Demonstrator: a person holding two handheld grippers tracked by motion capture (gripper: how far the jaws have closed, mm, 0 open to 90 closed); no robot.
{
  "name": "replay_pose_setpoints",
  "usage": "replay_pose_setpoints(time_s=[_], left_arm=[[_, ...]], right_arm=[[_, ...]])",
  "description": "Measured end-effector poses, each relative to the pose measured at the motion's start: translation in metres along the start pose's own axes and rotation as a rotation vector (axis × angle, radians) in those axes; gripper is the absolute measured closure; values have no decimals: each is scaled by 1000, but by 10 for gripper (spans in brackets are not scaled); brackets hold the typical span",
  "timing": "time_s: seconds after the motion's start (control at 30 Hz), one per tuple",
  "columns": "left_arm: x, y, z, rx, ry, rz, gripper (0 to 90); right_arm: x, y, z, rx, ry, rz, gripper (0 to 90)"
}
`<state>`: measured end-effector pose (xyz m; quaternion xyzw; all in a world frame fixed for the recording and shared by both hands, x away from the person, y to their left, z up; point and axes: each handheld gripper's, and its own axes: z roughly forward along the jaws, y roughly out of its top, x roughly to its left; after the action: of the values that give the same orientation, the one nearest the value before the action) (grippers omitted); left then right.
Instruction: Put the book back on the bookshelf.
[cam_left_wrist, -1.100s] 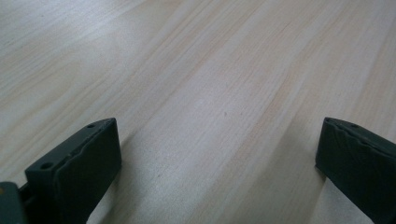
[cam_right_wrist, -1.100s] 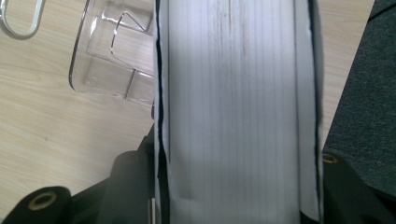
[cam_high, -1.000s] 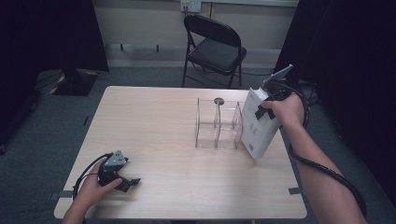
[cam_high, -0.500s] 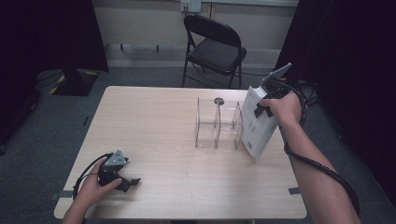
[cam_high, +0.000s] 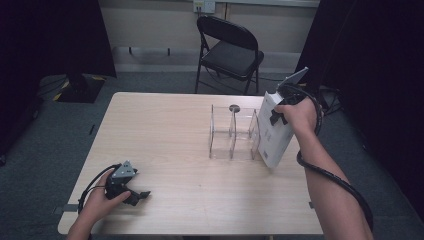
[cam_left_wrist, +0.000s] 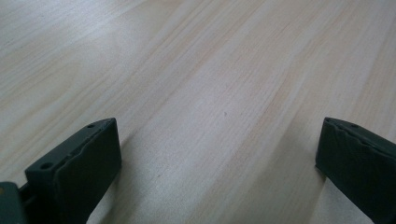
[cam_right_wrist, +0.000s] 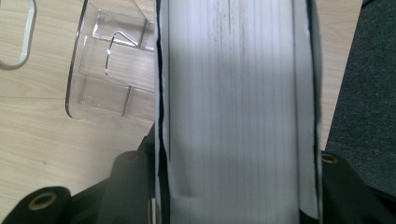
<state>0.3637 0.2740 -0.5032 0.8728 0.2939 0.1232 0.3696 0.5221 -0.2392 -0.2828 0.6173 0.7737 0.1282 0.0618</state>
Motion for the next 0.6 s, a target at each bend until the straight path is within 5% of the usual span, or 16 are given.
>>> replay_pose_setpoints(time_s=[0.6], left_arm=[[0,0,0,0,3,1,0]], right_arm=[[-2,3,1,-25,-19,60,523]])
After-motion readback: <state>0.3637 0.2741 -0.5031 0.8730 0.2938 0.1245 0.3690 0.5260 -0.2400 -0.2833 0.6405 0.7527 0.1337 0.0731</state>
